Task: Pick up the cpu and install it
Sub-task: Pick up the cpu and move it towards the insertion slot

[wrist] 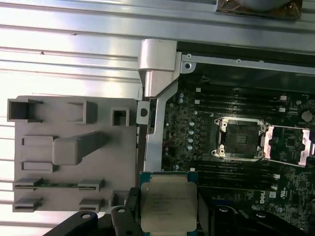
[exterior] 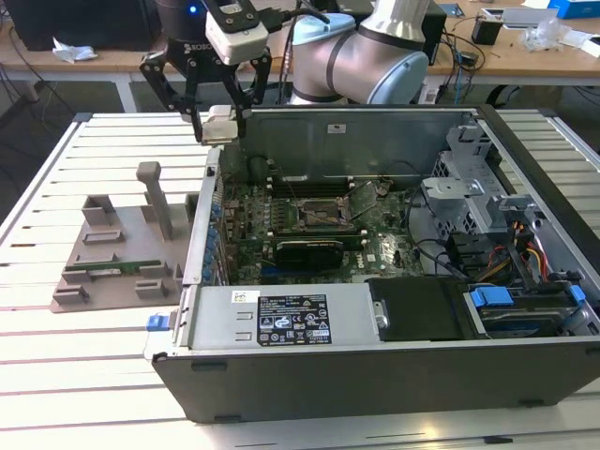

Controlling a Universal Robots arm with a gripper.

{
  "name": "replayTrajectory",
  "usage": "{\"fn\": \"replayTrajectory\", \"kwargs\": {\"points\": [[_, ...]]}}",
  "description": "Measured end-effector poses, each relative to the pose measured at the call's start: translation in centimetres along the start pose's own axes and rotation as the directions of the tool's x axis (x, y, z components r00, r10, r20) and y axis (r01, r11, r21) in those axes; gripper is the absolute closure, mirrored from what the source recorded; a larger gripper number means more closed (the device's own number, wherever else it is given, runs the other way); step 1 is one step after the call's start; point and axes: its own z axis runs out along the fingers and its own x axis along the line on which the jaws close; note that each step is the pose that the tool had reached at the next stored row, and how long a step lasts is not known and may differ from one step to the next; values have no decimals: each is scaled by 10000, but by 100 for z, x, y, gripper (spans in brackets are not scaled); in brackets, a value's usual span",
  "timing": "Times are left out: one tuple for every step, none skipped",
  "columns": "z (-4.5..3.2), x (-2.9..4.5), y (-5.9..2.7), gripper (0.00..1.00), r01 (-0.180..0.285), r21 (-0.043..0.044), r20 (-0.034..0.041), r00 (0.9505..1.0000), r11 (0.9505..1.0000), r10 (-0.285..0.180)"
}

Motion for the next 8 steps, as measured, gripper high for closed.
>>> {"fn": "replayTrajectory", "kwargs": {"points": [[1,-17,-1,45,1,0,0,10000,10000,-1],[1,-33,-1,45,1,0,0,10000,10000,-1],[2,-54,-2,45,1,0,1,10000,10000,-1],[2,-68,-2,45,0,0,0,10000,10000,0],[3,-79,-3,45,0,0,0,10000,10000,0],[3,-95,-3,45,0,0,1,10000,10000,0],[4,-107,-4,45,0,0,0,10000,10000,0],[4,-121,-4,45,0,0,1,10000,10000,0]]}}
